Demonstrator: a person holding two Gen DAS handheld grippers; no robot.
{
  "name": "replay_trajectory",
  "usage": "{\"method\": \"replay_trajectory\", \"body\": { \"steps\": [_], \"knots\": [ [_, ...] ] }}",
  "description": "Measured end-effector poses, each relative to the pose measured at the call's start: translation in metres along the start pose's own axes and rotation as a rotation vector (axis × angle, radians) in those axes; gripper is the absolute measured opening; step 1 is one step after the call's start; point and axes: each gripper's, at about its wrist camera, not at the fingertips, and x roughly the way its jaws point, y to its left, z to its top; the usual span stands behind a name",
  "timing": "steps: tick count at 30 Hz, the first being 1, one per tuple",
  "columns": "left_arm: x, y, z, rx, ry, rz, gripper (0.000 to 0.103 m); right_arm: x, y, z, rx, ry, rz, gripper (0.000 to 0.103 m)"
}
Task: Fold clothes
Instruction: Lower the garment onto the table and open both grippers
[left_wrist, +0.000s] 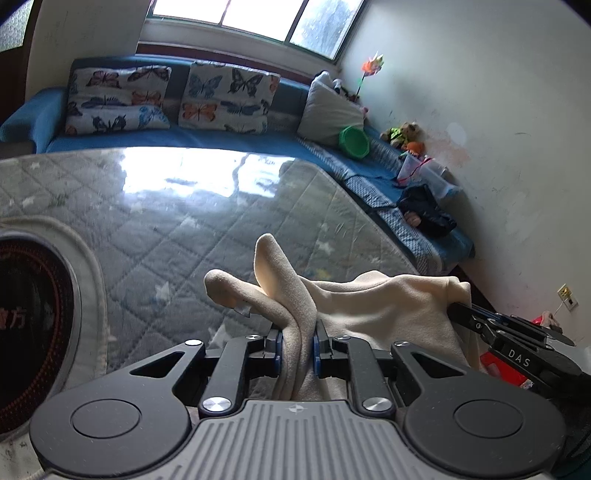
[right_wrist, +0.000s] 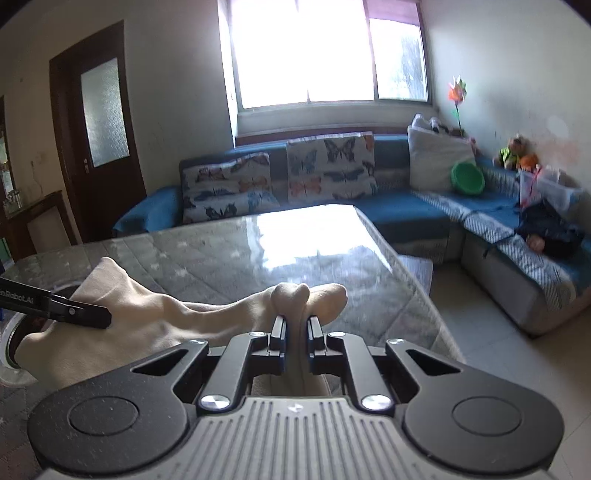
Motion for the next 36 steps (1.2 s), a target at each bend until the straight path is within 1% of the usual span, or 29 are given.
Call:
{"method": "replay_trajectory", "body": {
  "steps": [3,8,9,11,12,14,15,16,18,19,21,24,29,32,36],
  "knots": [
    [0.007,0.008,-0.007,-0.014,0.031,0.020,0.017,0.014,-0.006,-0.011,0.019,0.038,-0.004,0.010],
    [0.013,0.023,-0.015,-0.026,0.062,0.073,0.023,0.030,-0.015,-0.026,0.051,0.089,-0.027,0.012],
    [0.014,0.027,-0.016,-0.028,0.062,0.091,0.023,0.032,-0.016,-0.027,0.053,0.095,-0.031,0.018],
    [0.014,0.035,-0.016,-0.043,0.068,0.107,0.025,0.031,-0.020,-0.029,0.059,0.096,-0.052,0.019],
    [0.014,0.039,-0.016,-0.051,0.069,0.114,0.026,0.030,-0.022,-0.030,0.062,0.096,-0.062,0.021],
    [0.013,0.041,-0.017,-0.051,0.060,0.133,0.026,0.027,-0.022,-0.025,0.058,0.083,-0.067,0.029],
    [0.012,0.042,-0.016,-0.051,0.054,0.139,0.026,0.025,-0.021,-0.023,0.056,0.077,-0.069,0.038],
    [0.010,0.041,-0.014,-0.053,0.045,0.140,0.025,0.024,-0.021,-0.021,0.053,0.070,-0.071,0.042],
    [0.005,0.038,-0.010,-0.047,0.020,0.141,0.025,0.024,-0.016,-0.017,0.048,0.066,-0.048,0.043],
    [0.003,0.036,-0.007,-0.040,0.005,0.141,0.025,0.025,-0.013,-0.015,0.045,0.064,-0.036,0.047],
    [-0.001,0.030,-0.003,-0.020,-0.021,0.135,0.025,0.028,-0.006,-0.011,0.042,0.063,-0.011,0.050],
    [0.004,0.021,0.004,0.010,-0.026,0.122,0.025,0.038,0.004,-0.008,0.031,0.068,0.006,0.056],
    [0.023,0.012,0.010,0.040,-0.004,0.094,0.023,0.059,0.014,-0.005,0.040,0.083,0.039,0.056],
    [0.035,0.008,0.012,0.048,0.008,0.062,0.023,0.067,0.019,-0.006,0.033,0.094,0.045,0.055],
    [0.052,0.005,0.014,0.047,0.029,0.042,0.023,0.079,0.020,-0.008,0.028,0.108,0.036,0.055]
  ]
}}
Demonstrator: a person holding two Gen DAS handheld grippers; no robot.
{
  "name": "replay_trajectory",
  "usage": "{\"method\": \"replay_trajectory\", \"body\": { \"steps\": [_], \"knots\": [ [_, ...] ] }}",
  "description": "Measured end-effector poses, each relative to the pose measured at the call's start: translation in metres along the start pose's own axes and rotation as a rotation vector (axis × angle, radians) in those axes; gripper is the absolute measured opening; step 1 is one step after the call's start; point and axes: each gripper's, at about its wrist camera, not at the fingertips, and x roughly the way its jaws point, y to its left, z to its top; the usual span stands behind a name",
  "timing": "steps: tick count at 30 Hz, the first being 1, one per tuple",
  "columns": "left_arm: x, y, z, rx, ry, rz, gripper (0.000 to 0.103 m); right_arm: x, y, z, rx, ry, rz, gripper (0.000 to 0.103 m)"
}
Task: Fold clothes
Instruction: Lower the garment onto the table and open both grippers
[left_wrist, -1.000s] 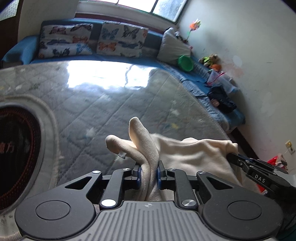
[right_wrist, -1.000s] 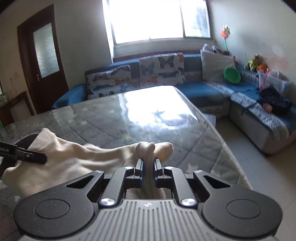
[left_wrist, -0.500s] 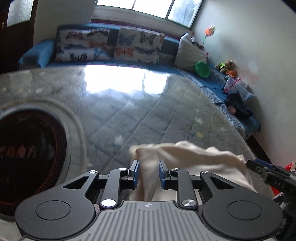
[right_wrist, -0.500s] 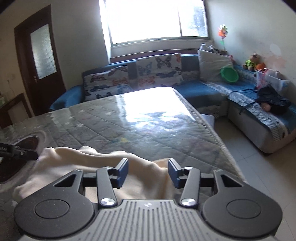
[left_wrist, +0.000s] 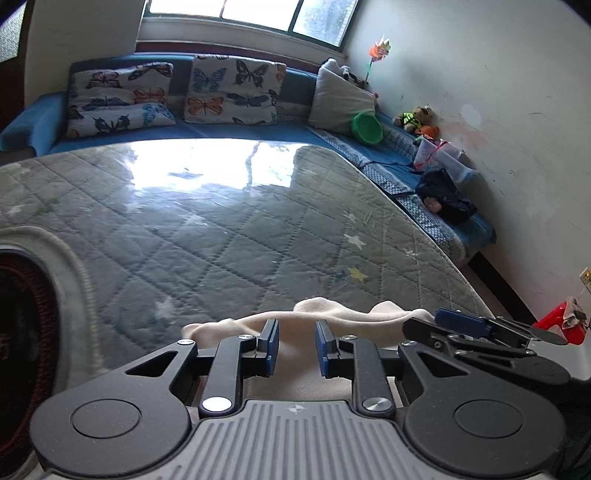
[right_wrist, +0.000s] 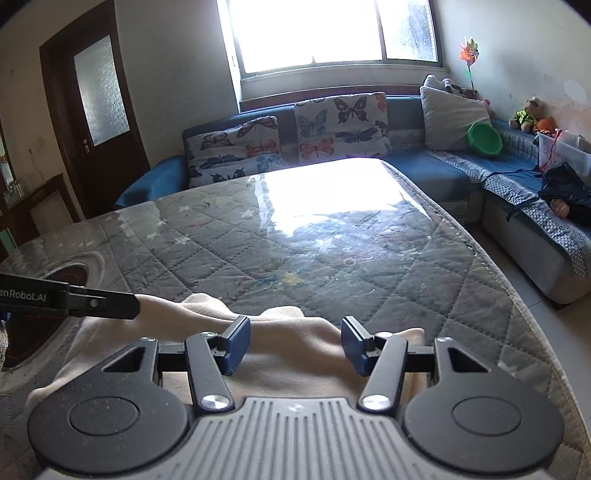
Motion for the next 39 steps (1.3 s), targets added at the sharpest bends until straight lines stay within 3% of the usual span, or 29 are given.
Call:
{"method": "replay_trajectory", "body": {
  "steps": [6,16,19,25,32,39],
  "knots": [
    [0.019,0.004,-0.001,-0.008,0.027,0.002,0.023,0.009,0.001,-0.001,-0.023,0.009,-0.025,0.056],
    [0.023,0.008,-0.004,0.001,0.017,-0.001,0.025,0.018,0.006,-0.003,-0.059,0.011,-0.057,0.070],
    [0.020,0.009,-0.004,-0.008,0.013,-0.010,0.028,0.010,0.008,-0.003,-0.068,-0.004,-0.056,0.082],
    [0.008,0.002,-0.008,0.011,-0.003,-0.014,0.030,-0.005,0.025,-0.006,-0.160,-0.027,-0.064,0.091],
    [0.000,-0.007,-0.015,0.042,-0.011,-0.012,0.030,-0.021,0.046,-0.026,-0.281,-0.052,-0.114,0.097],
    [-0.003,-0.018,-0.020,0.064,-0.009,-0.027,0.030,-0.042,0.052,-0.054,-0.323,-0.053,-0.125,0.100]
  ]
}}
